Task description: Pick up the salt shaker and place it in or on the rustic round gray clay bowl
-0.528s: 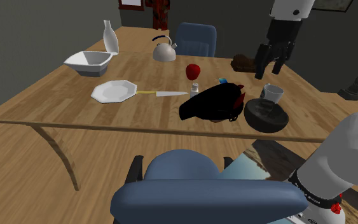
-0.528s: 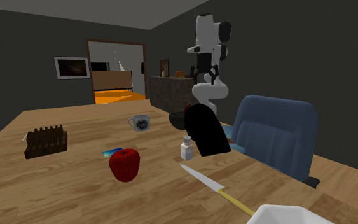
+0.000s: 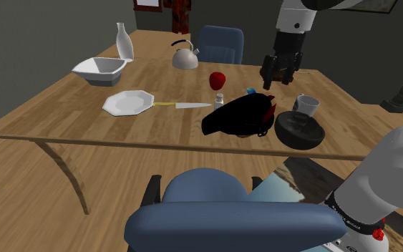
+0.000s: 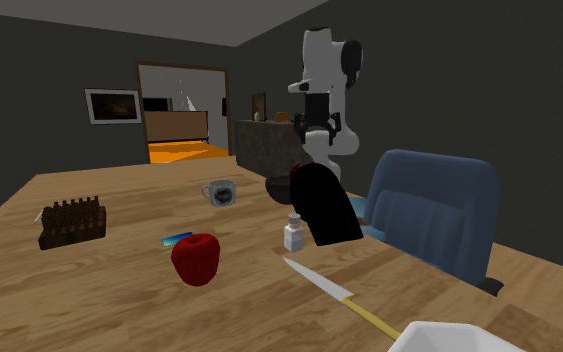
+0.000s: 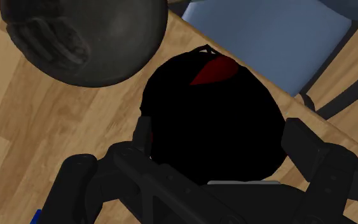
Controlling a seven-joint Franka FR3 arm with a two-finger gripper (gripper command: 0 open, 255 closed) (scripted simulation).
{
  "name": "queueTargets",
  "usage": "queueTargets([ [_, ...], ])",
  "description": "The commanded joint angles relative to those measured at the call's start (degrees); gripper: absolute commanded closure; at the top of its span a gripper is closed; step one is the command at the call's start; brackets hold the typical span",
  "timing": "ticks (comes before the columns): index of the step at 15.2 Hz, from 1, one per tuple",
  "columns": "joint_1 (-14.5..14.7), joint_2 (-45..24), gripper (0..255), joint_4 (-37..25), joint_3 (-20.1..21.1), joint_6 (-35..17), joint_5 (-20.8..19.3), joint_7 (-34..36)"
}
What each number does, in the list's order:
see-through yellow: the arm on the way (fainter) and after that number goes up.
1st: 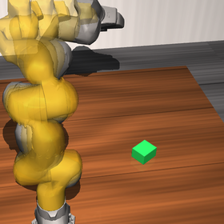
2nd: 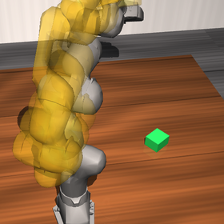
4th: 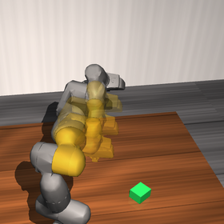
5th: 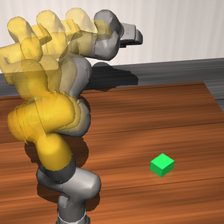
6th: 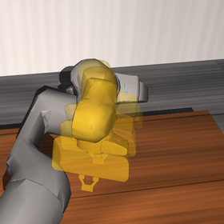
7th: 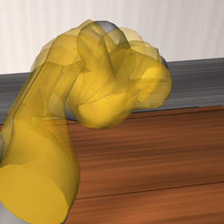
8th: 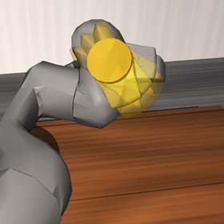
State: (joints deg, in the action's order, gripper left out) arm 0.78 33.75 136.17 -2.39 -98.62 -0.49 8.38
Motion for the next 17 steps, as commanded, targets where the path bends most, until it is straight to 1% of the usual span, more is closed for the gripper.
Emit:
queueTargets([
  [1, 0.0, -4.1, 0, -1.2, -0.1, -3.2, 0.0, 0.0],
  [5, 0.1, -12.7, 0, -5.1, -0.4, -8.5, 0.2, -0.1],
  [9, 0.1, -21.5, 0, -10.2, -0.6, -12.6, 0.6, -0.2],
  [13, 0.0, -30.3, 0, -16.4, -0.9, -15.6, 1.0, -0.4],
  [17, -0.1, -39.0, 0, -23.9, -1.0, -17.5, 1.5, -0.6],
])
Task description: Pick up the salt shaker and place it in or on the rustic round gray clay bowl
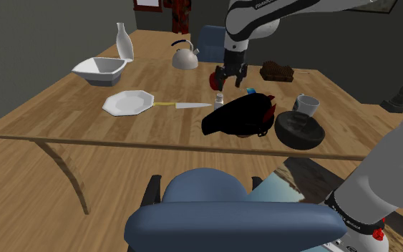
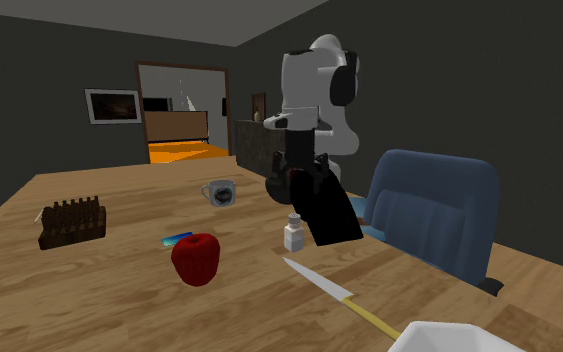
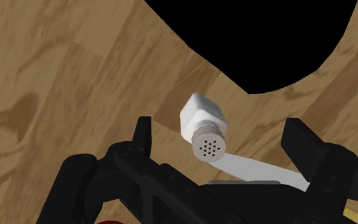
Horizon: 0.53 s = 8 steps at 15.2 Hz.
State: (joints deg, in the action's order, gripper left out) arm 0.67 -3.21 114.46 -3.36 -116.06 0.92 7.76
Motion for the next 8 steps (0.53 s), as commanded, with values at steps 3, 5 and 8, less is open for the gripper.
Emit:
queueTargets([
  [3, -0.2, -8.7, 0, -8.6, -0.1, -0.6, 0.5, -0.1],
  [5, -0.2, -9.2, 0, -7.7, 0.0, -2.0, 0.6, -0.1],
  [8, -0.2, -10.0, 0, -6.4, 0.0, -4.1, 0.7, -0.2],
])
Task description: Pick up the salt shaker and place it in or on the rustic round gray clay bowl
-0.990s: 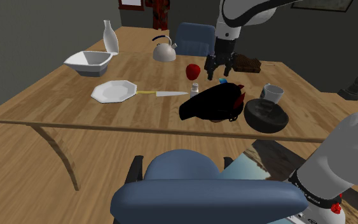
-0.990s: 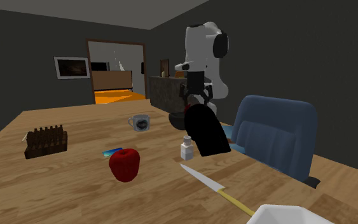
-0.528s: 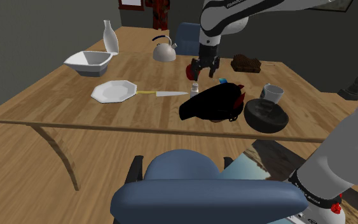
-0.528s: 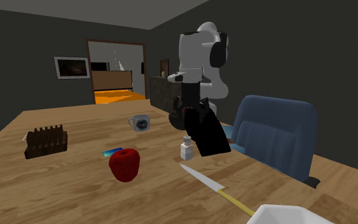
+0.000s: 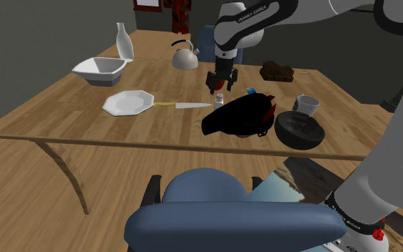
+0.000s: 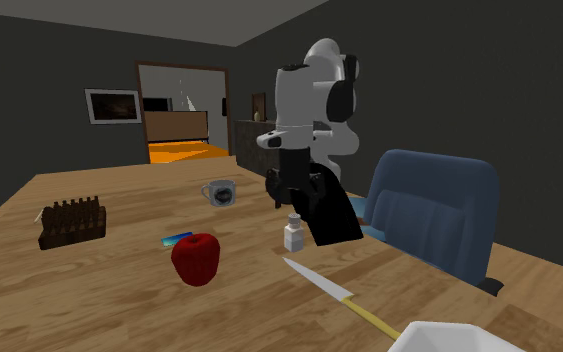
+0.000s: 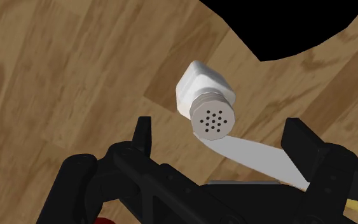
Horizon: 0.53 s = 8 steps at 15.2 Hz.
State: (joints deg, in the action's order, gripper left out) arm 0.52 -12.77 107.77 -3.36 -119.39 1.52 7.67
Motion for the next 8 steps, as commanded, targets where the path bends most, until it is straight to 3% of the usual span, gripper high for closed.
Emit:
queueTargets([
  [1, -0.1, -0.8, 0, 0.7, 0.0, -1.5, 0.1, -0.1],
  [8, -0.1, -1.3, 0, 1.3, 0.0, -2.6, 0.1, -0.2],
])
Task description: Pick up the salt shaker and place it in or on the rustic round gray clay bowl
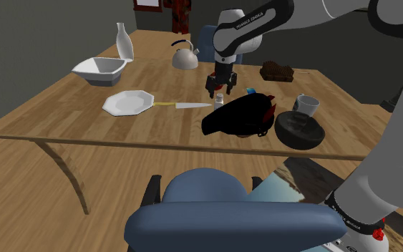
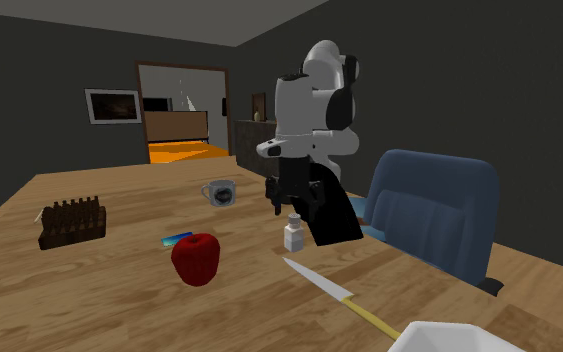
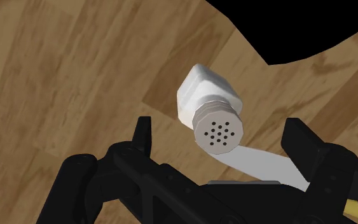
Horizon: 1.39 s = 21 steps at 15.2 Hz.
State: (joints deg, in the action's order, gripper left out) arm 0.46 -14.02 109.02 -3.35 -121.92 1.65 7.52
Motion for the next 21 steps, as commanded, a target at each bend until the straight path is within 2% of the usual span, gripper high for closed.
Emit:
queueTargets([
  [1, 0.0, 0.0, 0, 0.0, 0.0, 0.0, 0.0, 0.0],
  [3, 0.0, 0.0, 0, 0.0, 0.0, 0.0, 0.0, 0.0],
  [4, 0.0, 0.0, 255, 0.0, 0.0, 0.0, 0.0, 0.0],
  [13, 0.0, 0.0, 255, 0.0, 0.0, 0.0, 0.0, 0.0],
  [21, 0.0, 2.3, 255, -3.2, -0.1, 5.5, -0.2, 0.2],
])
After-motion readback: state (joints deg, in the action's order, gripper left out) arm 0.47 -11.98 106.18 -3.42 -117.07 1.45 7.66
